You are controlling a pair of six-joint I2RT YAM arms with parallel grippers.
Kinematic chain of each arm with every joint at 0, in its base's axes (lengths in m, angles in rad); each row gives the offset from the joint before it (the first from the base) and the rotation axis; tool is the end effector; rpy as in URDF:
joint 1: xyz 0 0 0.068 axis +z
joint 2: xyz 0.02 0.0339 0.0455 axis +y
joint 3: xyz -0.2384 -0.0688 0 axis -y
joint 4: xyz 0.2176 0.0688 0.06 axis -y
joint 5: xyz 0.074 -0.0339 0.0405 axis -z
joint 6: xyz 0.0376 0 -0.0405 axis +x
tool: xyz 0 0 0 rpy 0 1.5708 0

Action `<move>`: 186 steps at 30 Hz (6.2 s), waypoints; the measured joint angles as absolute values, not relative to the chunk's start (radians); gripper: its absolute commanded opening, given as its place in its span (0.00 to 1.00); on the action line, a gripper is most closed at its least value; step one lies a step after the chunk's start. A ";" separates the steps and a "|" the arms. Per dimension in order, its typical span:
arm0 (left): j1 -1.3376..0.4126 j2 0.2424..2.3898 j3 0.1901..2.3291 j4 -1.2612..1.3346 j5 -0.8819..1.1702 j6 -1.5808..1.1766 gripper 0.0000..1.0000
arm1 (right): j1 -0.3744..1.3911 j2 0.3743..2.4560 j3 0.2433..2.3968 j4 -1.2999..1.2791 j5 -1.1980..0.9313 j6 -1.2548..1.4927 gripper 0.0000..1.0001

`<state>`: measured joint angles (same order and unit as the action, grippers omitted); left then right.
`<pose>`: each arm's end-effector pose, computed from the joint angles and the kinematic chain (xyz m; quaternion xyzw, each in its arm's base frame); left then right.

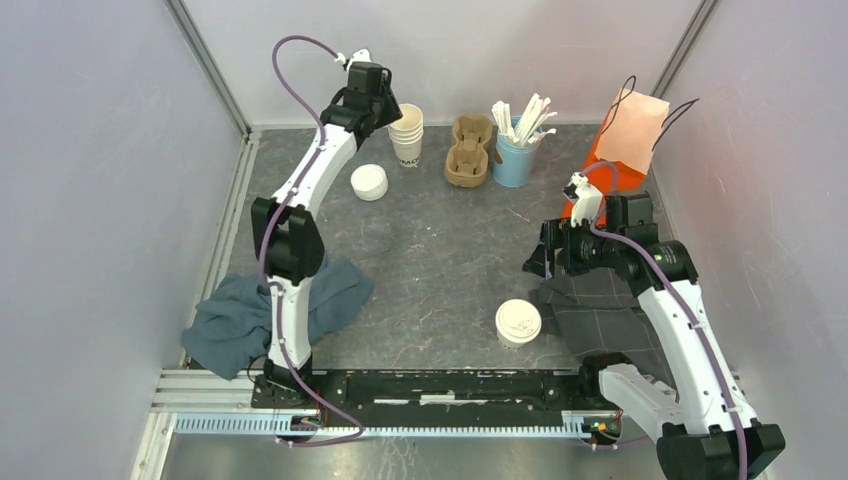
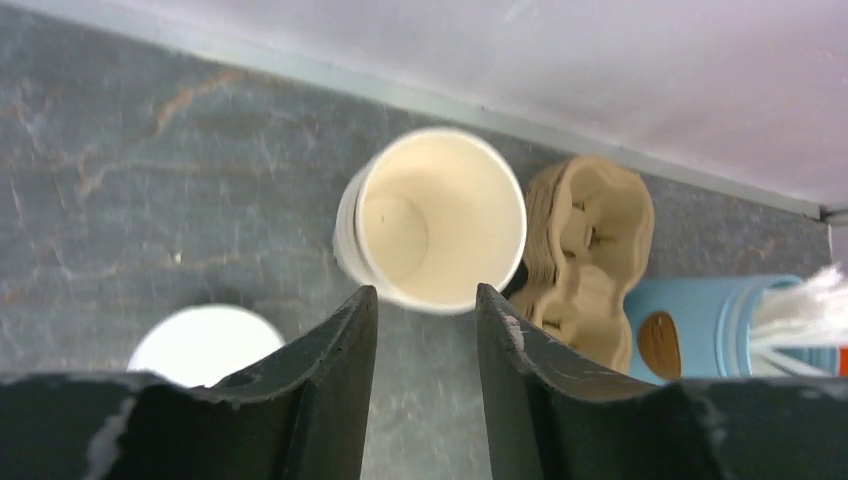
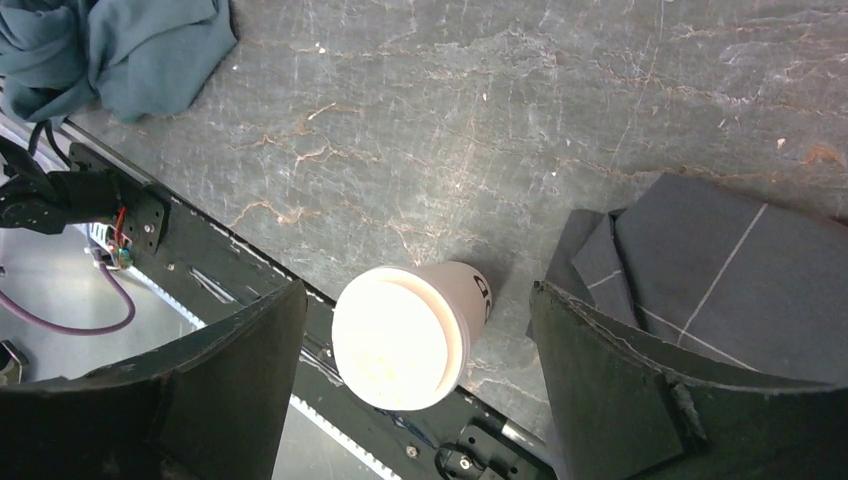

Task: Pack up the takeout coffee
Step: Pick up the coffee cup, then place the coffee cup at the center of the board, then pick up the cup lid from the center of the board.

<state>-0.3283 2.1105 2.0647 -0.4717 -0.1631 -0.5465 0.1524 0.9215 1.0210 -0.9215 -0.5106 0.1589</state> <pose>0.4366 -0.1423 0.3130 -0.1345 0.8520 -0.1484 0.4836 0.1545 0.0423 0.3065 -0.0894 0.9009 0.2871 0.3131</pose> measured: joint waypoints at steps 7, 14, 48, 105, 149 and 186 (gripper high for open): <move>-0.329 2.239 2.217 -0.500 -0.233 -0.499 0.44 | 0.153 0.949 1.028 -0.958 -0.491 0.130 0.88; -0.329 2.273 2.223 -0.500 -0.261 -0.453 0.35 | 0.153 0.958 1.028 -0.958 -0.488 0.128 0.89; -0.329 2.349 2.278 -0.506 -0.289 -0.426 0.14 | 0.153 0.964 1.028 -0.951 -0.488 0.128 0.88; -0.270 2.102 2.076 -0.361 -0.119 -0.561 0.02 | 0.153 0.964 1.021 -0.937 -0.488 0.125 0.89; -0.895 1.778 1.237 0.010 0.239 -0.542 0.44 | 0.154 0.902 1.050 -0.932 -0.470 0.126 0.90; -0.266 2.099 1.814 -0.628 0.006 -0.352 0.47 | 0.154 0.936 1.040 -0.921 -0.477 0.116 0.90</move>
<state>-0.2665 2.0995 1.8137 -0.6281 0.0055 -0.3519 0.1535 0.9363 1.0401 -0.9215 -0.4774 0.1162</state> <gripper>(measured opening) 0.516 0.901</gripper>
